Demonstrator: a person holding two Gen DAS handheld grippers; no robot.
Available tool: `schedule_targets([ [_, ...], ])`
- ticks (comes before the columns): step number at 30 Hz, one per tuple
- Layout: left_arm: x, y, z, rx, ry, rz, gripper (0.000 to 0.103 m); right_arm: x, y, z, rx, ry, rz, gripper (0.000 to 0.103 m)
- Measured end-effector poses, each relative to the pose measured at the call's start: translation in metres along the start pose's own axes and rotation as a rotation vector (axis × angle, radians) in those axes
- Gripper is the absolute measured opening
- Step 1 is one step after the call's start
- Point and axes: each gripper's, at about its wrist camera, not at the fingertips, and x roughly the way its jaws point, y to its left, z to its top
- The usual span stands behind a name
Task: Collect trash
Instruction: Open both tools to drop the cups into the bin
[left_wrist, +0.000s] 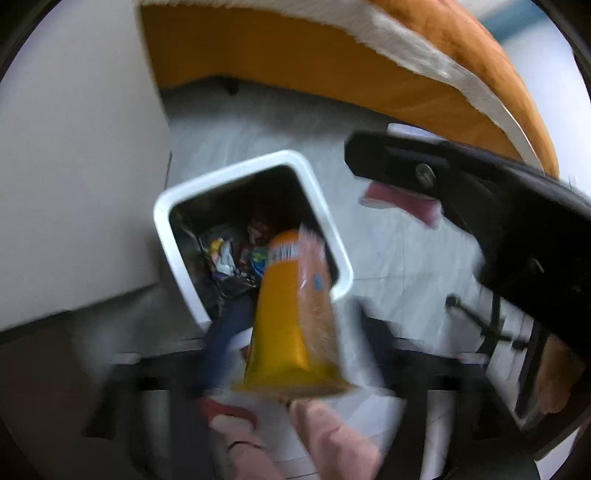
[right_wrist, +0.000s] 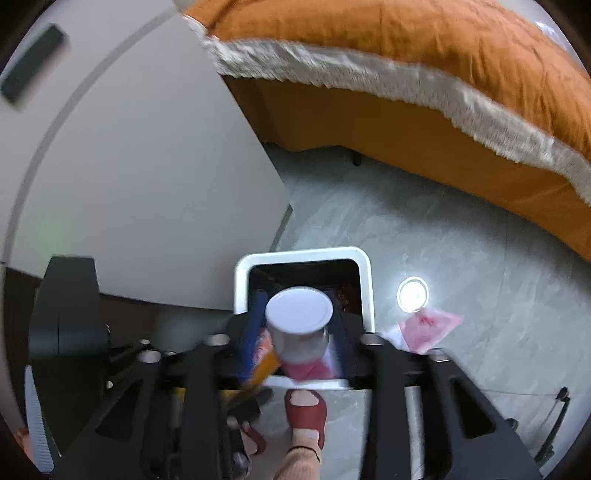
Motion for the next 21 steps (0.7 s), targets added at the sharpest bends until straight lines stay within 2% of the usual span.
schedule_targets([
  [1,0.011,0.01,0.002,-0.042,-0.016,0.017,0.098,0.009,-0.005,0.0,0.003,0.011,-0.014,0.1],
  [5,0.044,0.029,0.004,-0.074,0.005,0.088,0.098,0.049,-0.027,-0.005,0.034,0.063,-0.024,0.099],
  [10,0.056,0.032,-0.001,-0.03,0.014,0.13,0.098,0.061,-0.027,-0.013,0.009,0.079,-0.052,0.099],
  [15,0.042,0.033,-0.001,-0.035,0.007,0.129,0.098,0.055,-0.02,-0.014,-0.008,0.093,-0.044,0.099],
  [21,0.009,0.021,0.002,-0.044,-0.018,0.123,0.098,0.027,-0.008,-0.006,-0.024,0.072,-0.037,0.099],
])
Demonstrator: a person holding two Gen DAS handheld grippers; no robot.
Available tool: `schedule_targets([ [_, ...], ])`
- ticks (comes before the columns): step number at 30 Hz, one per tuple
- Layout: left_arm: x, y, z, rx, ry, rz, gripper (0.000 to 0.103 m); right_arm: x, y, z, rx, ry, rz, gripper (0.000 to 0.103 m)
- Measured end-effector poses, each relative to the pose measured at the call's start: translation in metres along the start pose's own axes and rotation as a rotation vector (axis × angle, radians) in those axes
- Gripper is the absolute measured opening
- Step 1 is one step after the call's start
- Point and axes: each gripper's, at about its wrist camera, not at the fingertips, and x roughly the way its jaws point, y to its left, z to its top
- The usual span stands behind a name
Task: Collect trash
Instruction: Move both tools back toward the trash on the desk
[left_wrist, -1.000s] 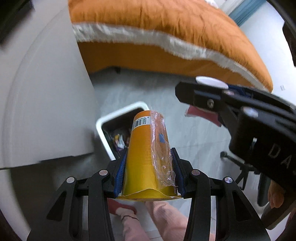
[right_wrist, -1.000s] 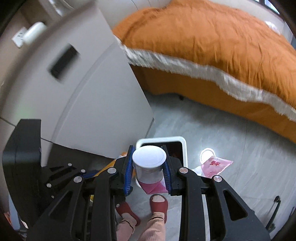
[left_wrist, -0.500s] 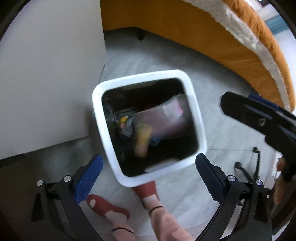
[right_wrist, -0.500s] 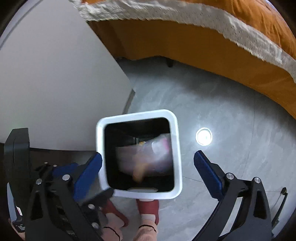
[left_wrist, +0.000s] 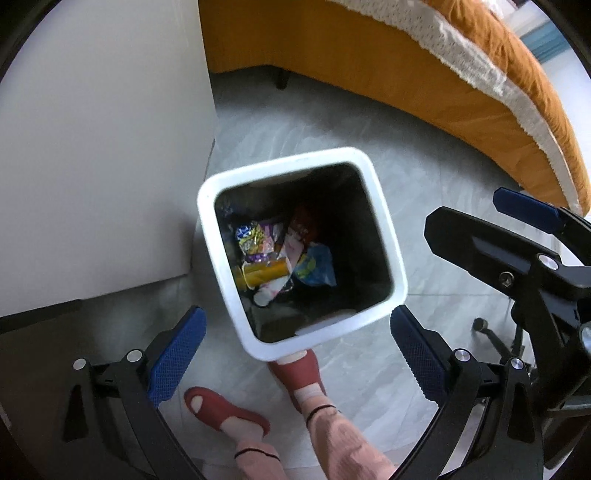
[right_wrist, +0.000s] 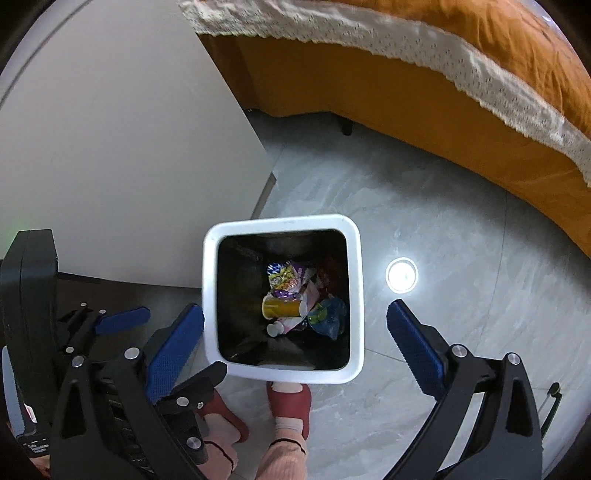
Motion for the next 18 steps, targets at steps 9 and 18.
schedule_targets([
  [9,-0.091,-0.021,0.0,-0.002,-0.077,0.01,0.098,-0.085,0.015,0.013,-0.008,-0.068,0.006,0.099],
  [18,-0.225,-0.055,-0.001,0.053,-0.241,0.055,0.098,-0.218,0.033,0.023,-0.023,-0.245,-0.001,0.099],
])
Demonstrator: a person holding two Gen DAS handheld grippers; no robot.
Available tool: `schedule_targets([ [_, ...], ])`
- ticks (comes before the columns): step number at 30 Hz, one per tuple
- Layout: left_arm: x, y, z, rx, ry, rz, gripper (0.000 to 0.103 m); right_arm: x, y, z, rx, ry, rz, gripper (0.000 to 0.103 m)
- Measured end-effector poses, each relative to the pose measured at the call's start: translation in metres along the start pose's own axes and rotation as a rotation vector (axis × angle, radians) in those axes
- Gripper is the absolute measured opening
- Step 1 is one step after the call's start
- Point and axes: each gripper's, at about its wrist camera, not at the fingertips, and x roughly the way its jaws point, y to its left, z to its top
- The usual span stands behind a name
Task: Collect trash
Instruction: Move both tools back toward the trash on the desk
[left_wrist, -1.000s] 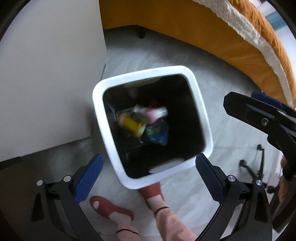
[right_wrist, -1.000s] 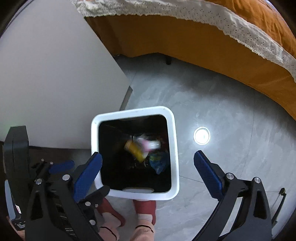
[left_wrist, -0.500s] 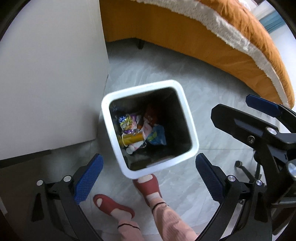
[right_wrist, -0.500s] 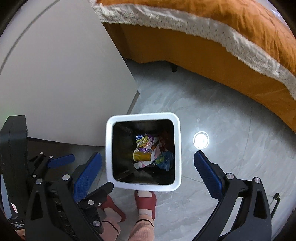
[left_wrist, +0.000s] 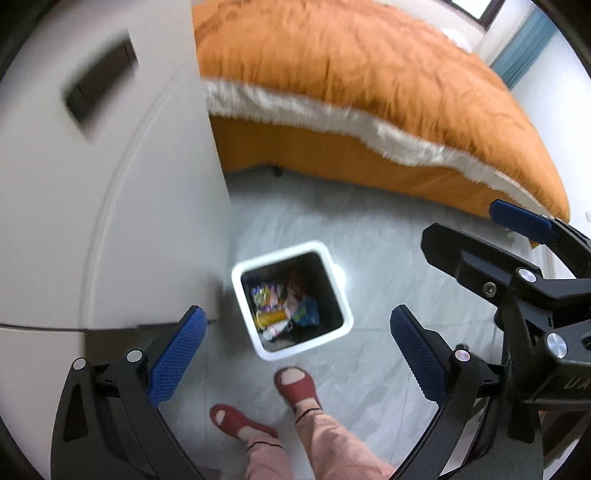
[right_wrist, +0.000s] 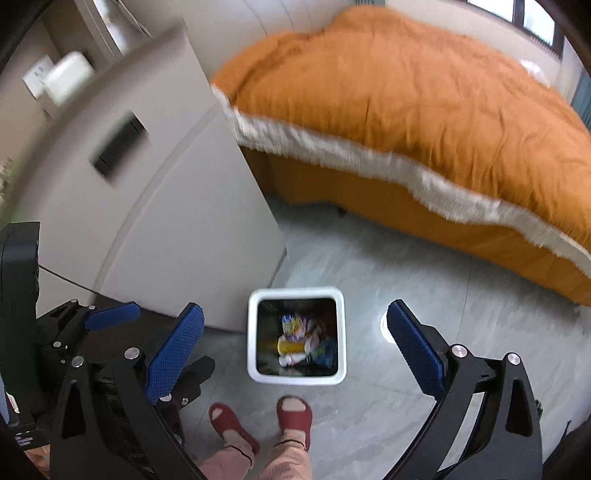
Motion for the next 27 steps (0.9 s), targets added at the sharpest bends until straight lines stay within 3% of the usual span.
schedule_targets([
  [6,-0.074,-0.004,0.016,0.009,-0.122,-0.001,0.098,-0.063,0.019,0.023,-0.032,-0.106,0.014,0.099],
  [15,-0.158,0.021,0.018,-0.034,-0.278,0.059,0.098,-0.11,0.065,0.049,-0.1,-0.192,0.085,0.099],
  [27,-0.232,0.135,-0.005,-0.245,-0.407,0.253,0.098,-0.119,0.174,0.086,-0.269,-0.254,0.2,0.099],
])
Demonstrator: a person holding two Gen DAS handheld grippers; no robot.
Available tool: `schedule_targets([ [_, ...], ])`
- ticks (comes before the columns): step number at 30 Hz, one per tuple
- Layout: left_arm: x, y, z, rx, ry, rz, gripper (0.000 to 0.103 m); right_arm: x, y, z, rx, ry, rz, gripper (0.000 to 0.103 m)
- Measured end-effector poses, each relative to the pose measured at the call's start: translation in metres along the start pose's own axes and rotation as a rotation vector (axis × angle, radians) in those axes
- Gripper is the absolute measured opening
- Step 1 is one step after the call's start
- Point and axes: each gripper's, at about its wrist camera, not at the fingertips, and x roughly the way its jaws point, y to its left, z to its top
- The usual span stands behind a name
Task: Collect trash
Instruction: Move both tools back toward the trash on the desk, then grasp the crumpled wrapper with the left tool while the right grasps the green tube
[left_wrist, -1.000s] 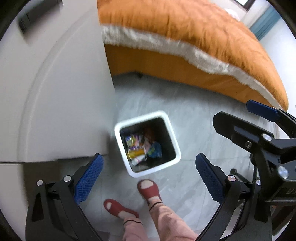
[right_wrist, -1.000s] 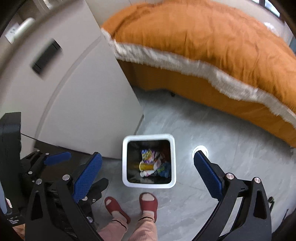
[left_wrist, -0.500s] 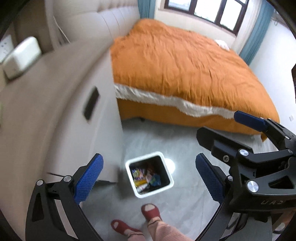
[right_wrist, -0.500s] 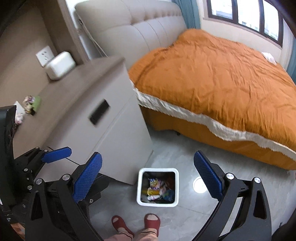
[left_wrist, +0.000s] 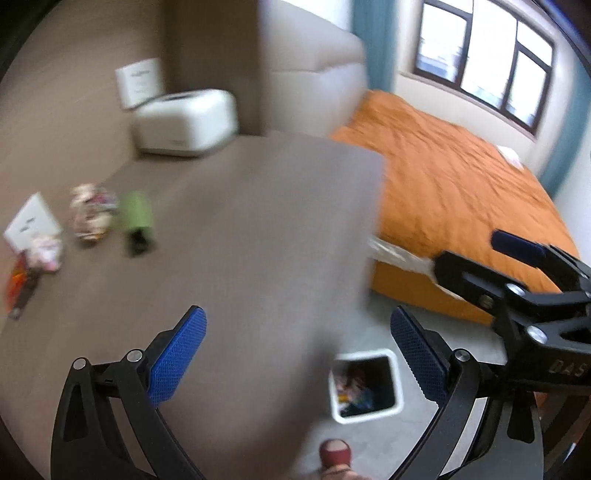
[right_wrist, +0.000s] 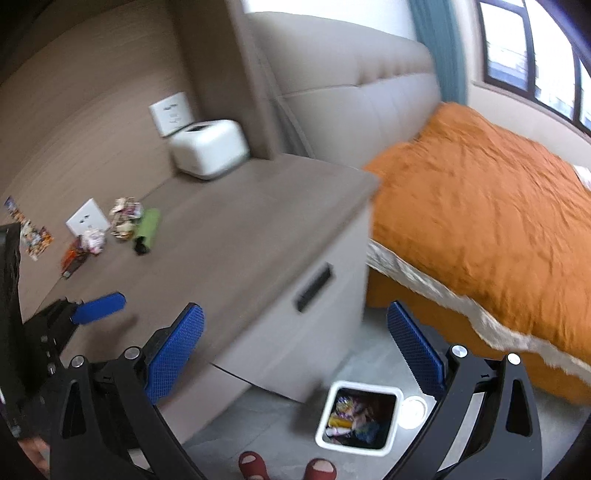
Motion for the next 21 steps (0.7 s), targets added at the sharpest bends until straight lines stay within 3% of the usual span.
schedule_targets([
  [3,-0.007,0.044,0.007,-0.063,-0.024,0.084,0.098,0.012,0.028,0.013,-0.038,-0.002,0.052,0.099],
  [12,-0.024,0.136,0.023,-0.187,-0.1,0.214,0.098,0.053,0.1,0.047,-0.142,-0.002,0.143,0.099],
  [21,-0.005,0.199,0.054,-0.246,-0.119,0.275,0.098,0.112,0.165,0.066,-0.268,0.033,0.163,0.099],
])
